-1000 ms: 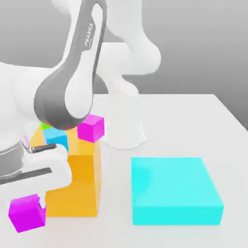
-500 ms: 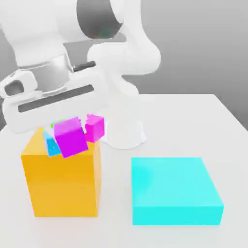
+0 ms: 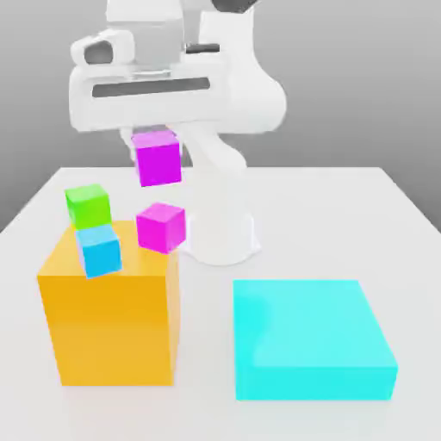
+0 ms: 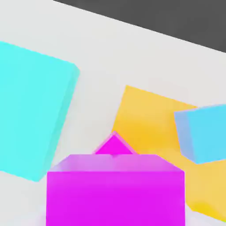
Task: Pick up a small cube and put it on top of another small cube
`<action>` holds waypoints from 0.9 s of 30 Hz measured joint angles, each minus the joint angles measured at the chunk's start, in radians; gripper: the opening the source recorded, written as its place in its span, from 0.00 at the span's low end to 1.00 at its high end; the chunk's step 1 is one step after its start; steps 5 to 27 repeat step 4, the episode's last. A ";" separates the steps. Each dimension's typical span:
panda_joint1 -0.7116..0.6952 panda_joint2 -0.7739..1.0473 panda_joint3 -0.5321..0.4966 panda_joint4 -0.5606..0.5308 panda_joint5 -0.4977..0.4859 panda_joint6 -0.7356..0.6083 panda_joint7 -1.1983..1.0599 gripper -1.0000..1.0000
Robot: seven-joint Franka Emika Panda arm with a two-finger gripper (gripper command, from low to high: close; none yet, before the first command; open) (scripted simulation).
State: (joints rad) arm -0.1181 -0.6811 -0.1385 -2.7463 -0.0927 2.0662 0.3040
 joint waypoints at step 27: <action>-0.001 0.011 -0.002 -0.024 -0.002 0.035 0.000 1.00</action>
